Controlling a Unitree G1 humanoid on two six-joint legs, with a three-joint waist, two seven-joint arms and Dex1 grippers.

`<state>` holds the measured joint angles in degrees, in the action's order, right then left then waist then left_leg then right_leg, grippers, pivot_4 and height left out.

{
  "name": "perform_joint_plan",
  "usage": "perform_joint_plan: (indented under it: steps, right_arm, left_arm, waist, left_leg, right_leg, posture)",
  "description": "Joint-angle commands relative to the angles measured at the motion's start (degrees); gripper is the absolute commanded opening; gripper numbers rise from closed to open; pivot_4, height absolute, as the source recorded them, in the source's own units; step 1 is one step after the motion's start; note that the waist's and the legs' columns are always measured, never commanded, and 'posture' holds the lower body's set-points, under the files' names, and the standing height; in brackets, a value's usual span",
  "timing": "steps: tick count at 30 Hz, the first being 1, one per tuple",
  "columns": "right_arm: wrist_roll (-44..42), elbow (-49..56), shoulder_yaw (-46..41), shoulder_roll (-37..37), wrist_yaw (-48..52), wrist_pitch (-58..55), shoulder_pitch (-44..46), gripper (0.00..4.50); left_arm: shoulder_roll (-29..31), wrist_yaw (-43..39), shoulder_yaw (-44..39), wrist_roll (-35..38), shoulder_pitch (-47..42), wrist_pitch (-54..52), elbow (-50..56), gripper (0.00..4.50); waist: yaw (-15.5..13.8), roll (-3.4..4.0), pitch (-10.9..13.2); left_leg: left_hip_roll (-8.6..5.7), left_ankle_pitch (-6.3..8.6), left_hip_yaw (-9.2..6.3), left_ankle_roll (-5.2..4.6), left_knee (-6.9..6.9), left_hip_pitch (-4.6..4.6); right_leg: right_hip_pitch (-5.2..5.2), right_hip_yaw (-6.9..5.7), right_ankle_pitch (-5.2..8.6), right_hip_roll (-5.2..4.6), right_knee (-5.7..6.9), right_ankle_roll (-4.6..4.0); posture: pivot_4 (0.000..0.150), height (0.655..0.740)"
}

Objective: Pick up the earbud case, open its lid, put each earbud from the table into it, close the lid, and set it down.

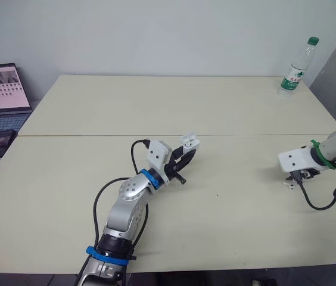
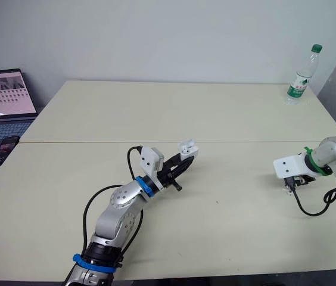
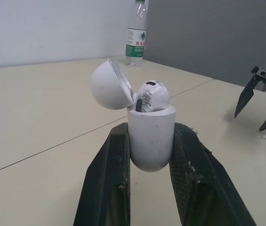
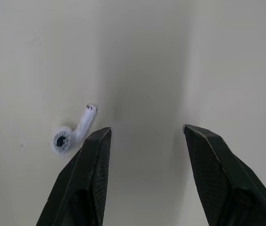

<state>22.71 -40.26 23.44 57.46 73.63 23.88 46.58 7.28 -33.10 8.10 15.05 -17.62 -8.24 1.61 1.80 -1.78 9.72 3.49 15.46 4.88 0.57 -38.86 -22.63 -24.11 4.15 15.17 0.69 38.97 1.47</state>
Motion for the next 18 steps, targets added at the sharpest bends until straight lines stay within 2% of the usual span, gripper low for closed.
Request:
perform_joint_plan:
  steps: [1, 18]
  right_arm:
    - [0.44, 0.93, -0.48, 0.15, 0.53, 0.57, 1.06, 2.50]
    - [-4.91, 9.05, -2.13, 2.92, 10.09, -2.99, -3.77, 2.50]
  left_arm:
    - [-0.16, 0.17, -0.34, -0.14, -1.00, 1.48, 0.93, 0.74]
    - [-0.05, 0.12, -0.38, -0.05, -1.07, 1.44, 0.87, 0.74]
  waist:
    - [-0.01, 0.00, 0.00]
    - [-0.03, 0.01, -0.01]
  left_leg:
    - [0.00, 0.00, 0.00, 0.00, 0.00, 0.00]
    - [0.00, 0.00, -0.02, 0.00, -0.01, 0.02]
  right_leg:
    - [0.00, 0.00, 0.00, 0.00, 0.00, 0.00]
    - [0.03, -0.01, 0.00, 0.00, 0.01, 0.00]
  posture:
    - [0.150, 0.7362]
    - [0.150, 0.7362]
